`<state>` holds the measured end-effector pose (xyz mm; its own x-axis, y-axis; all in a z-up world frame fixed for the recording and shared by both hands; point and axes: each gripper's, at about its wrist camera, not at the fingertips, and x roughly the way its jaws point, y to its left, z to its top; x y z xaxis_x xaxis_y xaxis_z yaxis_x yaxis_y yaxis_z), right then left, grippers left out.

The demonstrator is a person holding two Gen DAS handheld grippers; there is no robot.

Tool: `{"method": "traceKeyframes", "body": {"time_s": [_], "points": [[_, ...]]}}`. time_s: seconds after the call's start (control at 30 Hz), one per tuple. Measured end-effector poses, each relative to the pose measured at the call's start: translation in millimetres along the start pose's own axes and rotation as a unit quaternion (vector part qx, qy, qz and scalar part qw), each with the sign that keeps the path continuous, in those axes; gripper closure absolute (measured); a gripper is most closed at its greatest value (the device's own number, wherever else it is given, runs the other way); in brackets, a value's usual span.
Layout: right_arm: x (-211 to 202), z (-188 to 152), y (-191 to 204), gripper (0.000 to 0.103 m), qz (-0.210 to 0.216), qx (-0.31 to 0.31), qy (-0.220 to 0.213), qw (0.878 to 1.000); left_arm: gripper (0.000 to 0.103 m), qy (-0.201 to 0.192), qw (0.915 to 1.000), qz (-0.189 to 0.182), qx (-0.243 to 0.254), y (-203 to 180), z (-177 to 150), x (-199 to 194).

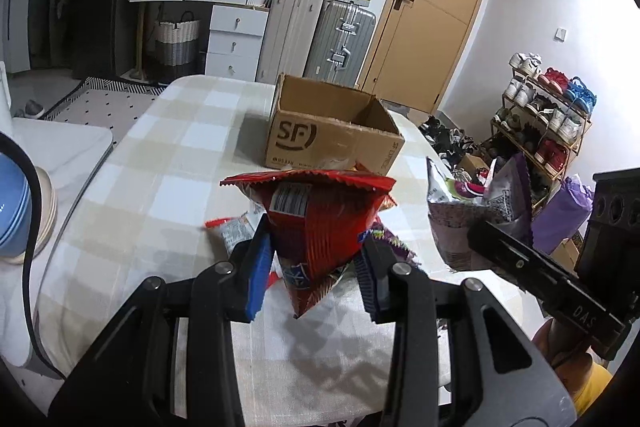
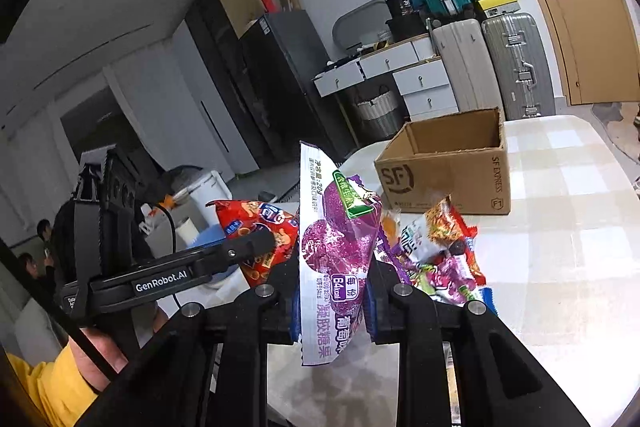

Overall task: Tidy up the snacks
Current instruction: 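Lift both bags and carry them over the cardboard box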

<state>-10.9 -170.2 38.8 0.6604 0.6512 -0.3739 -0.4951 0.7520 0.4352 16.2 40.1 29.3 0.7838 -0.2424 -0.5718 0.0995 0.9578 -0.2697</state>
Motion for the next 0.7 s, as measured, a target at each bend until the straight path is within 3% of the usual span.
{"method": "traceKeyframes", "body": {"time_s": [0.27, 0.7], "points": [[-10, 31, -3, 0.08, 0.001, -0.003, -0.018, 1.0, 0.069, -0.005, 0.9998, -0.01, 0.016, -11, 27, -5], [6, 109, -17, 0.08, -0.037, -0.015, -0.022, 0.999, 0.068, -0.022, 0.9983, -0.018, 0.05, -49, 115, 14]]}}
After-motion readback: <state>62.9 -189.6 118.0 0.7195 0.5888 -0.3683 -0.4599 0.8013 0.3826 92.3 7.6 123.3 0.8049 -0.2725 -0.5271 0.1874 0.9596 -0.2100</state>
